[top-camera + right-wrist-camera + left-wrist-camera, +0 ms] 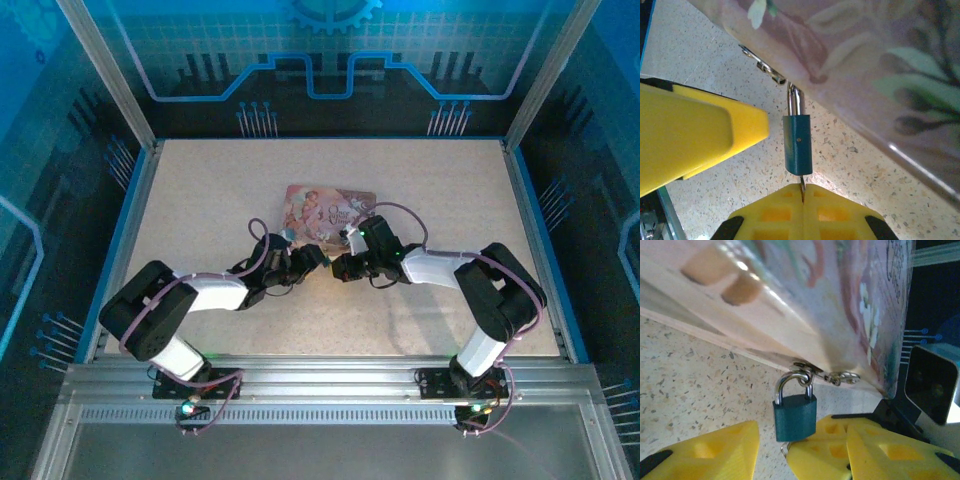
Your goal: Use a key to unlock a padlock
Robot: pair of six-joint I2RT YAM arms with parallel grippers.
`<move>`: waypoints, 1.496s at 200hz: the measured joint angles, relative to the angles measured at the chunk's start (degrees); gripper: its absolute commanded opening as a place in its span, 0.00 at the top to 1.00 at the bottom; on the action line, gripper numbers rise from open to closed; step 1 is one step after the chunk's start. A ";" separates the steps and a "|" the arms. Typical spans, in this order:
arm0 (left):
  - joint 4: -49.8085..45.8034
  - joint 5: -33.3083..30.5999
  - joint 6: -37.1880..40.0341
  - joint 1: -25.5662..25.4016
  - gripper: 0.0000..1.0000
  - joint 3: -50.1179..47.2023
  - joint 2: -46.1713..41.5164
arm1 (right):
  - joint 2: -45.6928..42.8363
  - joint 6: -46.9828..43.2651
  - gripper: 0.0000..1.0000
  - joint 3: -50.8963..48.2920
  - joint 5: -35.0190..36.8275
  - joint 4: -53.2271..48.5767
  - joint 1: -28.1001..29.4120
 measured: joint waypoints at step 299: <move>17.42 -7.32 -11.72 -2.16 0.55 -4.92 7.74 | 1.03 0.85 1.00 1.09 0.31 -0.39 0.09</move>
